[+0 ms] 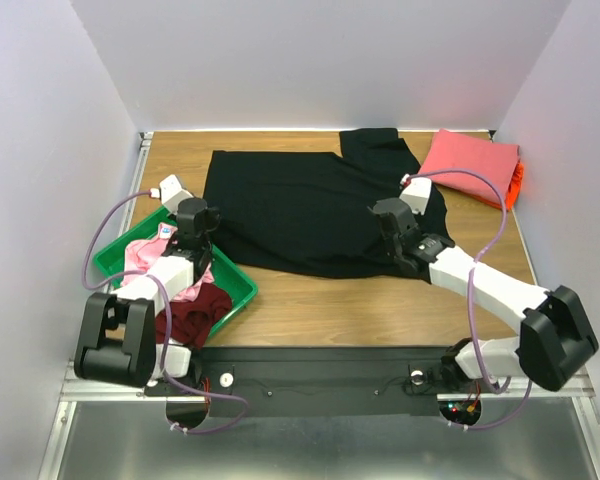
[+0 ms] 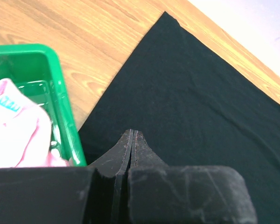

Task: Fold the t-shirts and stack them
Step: Fold the tshirt

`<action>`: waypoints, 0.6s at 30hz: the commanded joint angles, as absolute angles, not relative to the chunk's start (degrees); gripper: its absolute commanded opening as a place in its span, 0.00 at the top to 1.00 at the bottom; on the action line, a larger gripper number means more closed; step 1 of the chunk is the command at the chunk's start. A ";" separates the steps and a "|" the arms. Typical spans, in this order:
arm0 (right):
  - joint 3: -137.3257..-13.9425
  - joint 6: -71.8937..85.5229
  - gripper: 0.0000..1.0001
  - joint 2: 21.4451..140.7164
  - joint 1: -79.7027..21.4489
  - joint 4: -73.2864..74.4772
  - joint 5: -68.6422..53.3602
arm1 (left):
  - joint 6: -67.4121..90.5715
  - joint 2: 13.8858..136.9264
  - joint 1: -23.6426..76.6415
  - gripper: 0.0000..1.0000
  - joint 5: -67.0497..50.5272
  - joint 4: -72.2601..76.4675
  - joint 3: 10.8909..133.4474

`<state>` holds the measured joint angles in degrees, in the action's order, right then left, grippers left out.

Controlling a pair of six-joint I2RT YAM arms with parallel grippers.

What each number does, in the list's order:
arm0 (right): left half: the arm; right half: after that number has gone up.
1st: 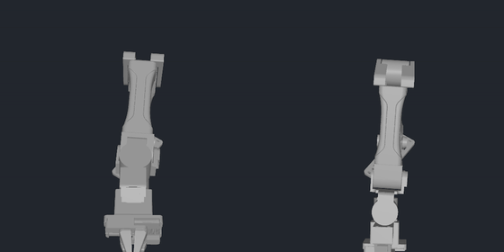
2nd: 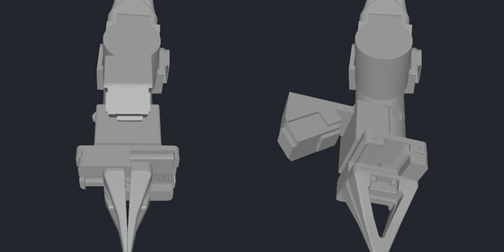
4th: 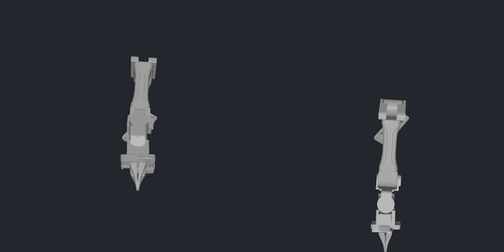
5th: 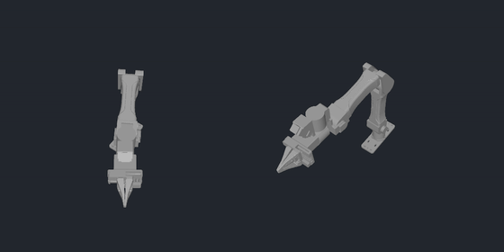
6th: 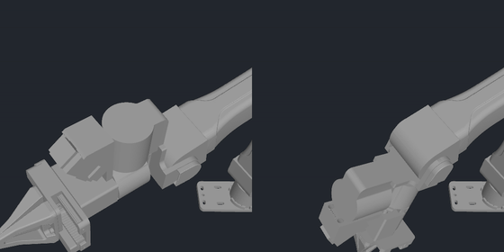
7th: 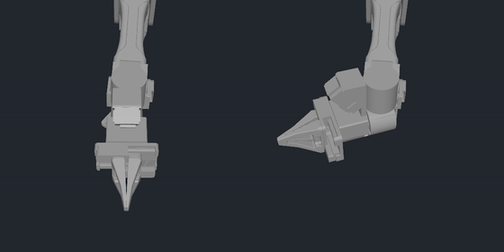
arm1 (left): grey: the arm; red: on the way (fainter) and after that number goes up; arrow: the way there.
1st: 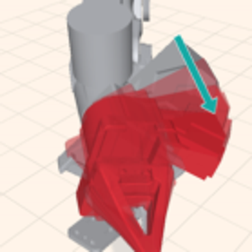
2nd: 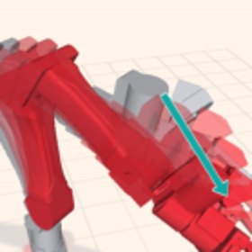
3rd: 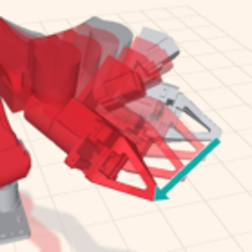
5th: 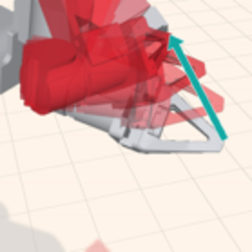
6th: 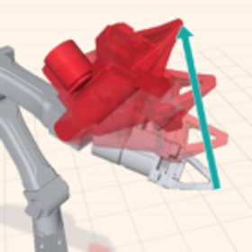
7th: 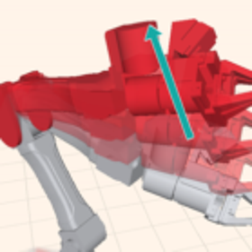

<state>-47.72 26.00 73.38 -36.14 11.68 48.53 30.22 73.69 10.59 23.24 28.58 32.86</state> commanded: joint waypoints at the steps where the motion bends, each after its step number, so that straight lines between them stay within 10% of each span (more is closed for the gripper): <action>1: -51.94 23.30 1.00 76.19 -33.93 4.22 46.50 | 29.27 76.28 9.06 1.00 21.89 34.10 36.91; 18: -56.77 21.10 1.00 86.22 -28.48 2.37 43.33 | 30.15 86.22 4.92 1.00 18.37 34.98 41.39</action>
